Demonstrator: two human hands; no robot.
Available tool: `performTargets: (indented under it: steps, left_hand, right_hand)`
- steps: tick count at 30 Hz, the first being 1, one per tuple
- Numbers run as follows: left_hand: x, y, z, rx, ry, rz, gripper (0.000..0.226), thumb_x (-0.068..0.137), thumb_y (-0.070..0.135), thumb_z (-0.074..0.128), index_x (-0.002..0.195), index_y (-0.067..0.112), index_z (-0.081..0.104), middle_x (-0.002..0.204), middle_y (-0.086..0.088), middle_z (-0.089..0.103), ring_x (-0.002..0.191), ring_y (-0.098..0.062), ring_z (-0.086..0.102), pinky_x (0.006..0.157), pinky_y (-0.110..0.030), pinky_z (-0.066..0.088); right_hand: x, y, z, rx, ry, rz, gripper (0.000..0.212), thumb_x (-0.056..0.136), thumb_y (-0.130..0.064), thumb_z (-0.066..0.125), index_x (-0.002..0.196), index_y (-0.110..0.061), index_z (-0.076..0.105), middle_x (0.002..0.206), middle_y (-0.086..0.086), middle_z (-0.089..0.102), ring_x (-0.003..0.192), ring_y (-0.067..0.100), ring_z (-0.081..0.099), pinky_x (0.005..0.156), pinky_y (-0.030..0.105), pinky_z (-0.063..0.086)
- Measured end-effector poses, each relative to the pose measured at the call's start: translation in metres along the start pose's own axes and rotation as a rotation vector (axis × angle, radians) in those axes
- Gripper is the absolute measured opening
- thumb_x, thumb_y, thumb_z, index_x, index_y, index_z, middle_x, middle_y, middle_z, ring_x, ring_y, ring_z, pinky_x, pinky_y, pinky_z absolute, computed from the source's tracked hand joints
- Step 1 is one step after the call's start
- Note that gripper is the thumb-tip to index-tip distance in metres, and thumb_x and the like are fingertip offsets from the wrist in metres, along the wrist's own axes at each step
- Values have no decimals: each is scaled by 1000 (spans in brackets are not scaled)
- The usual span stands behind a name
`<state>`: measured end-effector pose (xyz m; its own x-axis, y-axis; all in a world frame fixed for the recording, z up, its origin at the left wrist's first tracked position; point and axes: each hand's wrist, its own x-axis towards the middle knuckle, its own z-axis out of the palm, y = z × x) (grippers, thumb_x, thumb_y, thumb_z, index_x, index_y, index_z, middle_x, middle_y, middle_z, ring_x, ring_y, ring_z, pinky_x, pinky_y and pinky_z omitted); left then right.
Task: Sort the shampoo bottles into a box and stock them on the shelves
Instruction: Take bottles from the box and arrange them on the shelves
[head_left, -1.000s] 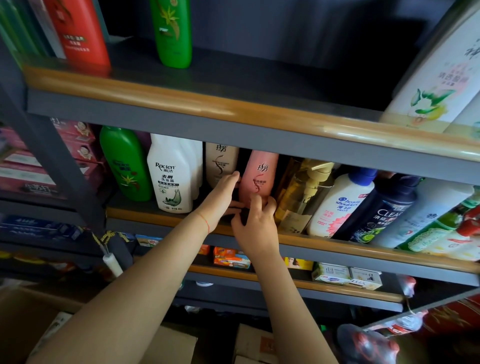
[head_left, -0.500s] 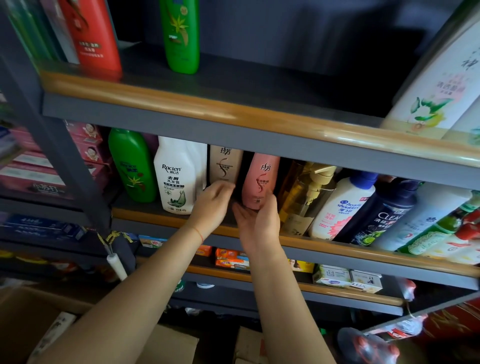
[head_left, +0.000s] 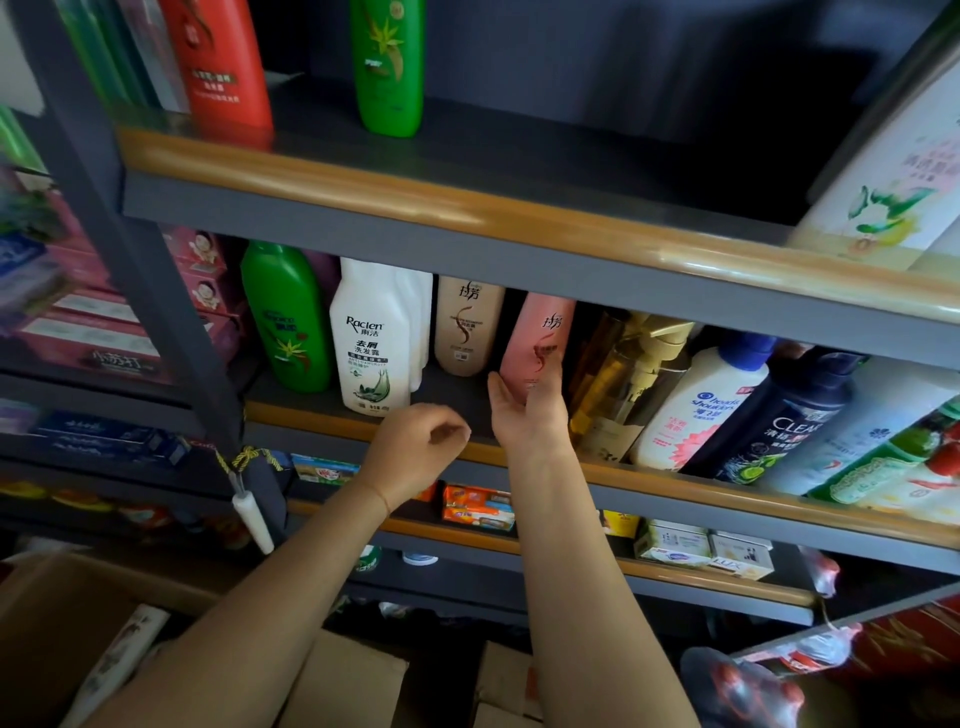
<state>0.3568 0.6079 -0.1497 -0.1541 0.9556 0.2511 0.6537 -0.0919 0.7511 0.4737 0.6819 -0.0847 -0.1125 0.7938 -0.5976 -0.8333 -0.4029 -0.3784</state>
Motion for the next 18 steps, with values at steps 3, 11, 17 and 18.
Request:
performTargets:
  steps: [3, 11, 17, 18]
  left_hand:
    - [0, 0, 0, 0, 7, 6, 10, 92, 17, 66, 93, 18, 76, 90, 7, 73, 86, -4, 65, 81, -28, 54]
    - [3, 1, -3, -27, -17, -41, 13, 94, 21, 64, 95, 17, 76, 93, 6, 72, 89, -5, 65, 84, -32, 55]
    - [-9, 15, -11, -175, 121, -106, 13, 94, 15, 63, 93, 21, 75, 90, 10, 72, 89, 0, 65, 80, -16, 49]
    - [-16, 16, -16, -219, 218, -107, 13, 93, 15, 63, 91, 20, 75, 86, 9, 72, 87, -3, 66, 77, -14, 49]
  right_hand:
    - [3, 1, 1, -19, 3, 5, 70, 93, -34, 67, 149, -10, 33, 147, 18, 43, 131, 36, 49, 110, 43, 43]
    - [14, 0, 10, -79, -7, -4, 70, 90, -34, 71, 147, -12, 37, 146, 15, 43, 131, 35, 49, 108, 43, 46]
    - [-10, 6, -2, -80, -63, -43, 54, 96, -24, 64, 143, -9, 41, 132, 18, 53, 121, 34, 56, 106, 42, 48]
    - [-19, 9, -8, -96, -102, -48, 44, 98, -20, 59, 137, -5, 46, 122, 19, 57, 114, 33, 60, 103, 40, 50]
